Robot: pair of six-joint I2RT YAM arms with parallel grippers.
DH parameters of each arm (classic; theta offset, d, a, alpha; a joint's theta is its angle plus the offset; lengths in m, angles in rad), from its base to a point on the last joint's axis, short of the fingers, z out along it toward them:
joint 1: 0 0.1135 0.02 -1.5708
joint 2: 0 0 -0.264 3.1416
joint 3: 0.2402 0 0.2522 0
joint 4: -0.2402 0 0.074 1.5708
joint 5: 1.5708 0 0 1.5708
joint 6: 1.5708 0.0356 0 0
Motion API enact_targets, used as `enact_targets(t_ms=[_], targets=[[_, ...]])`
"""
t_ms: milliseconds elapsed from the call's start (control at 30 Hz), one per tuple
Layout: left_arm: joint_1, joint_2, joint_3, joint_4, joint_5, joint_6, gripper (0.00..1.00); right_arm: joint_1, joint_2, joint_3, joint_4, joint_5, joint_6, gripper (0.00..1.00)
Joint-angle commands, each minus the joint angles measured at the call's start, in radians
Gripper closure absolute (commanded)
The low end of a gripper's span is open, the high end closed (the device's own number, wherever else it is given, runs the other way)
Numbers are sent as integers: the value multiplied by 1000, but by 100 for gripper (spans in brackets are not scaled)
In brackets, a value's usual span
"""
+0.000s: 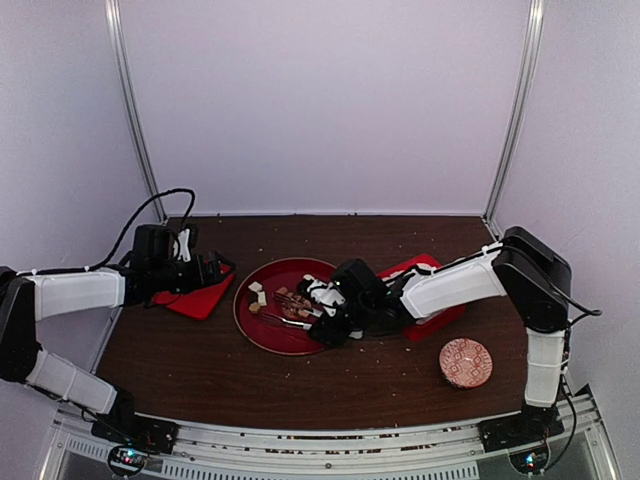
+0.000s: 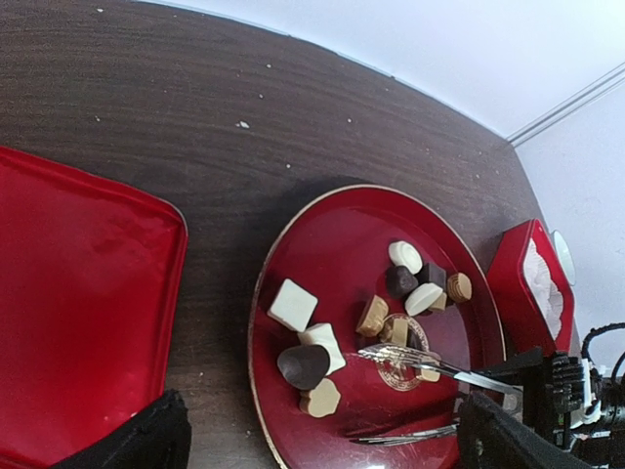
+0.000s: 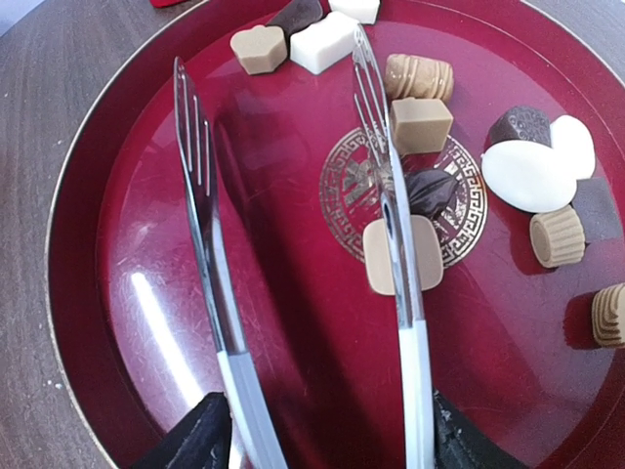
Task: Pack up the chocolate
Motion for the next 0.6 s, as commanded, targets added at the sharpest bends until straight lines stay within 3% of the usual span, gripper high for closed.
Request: enact_targets(t_ms=[0, 233, 567], targets=[[-5, 16, 33, 17, -9, -2, 2, 4, -33, -7, -78, -7, -24, 34], [-6, 11, 28, 8, -17, 3, 2, -5, -44, -27, -95, -12, -39, 32], [-5, 16, 31, 8, -22, 2, 2, -23, -56, -37, -111, -16, -60, 41]])
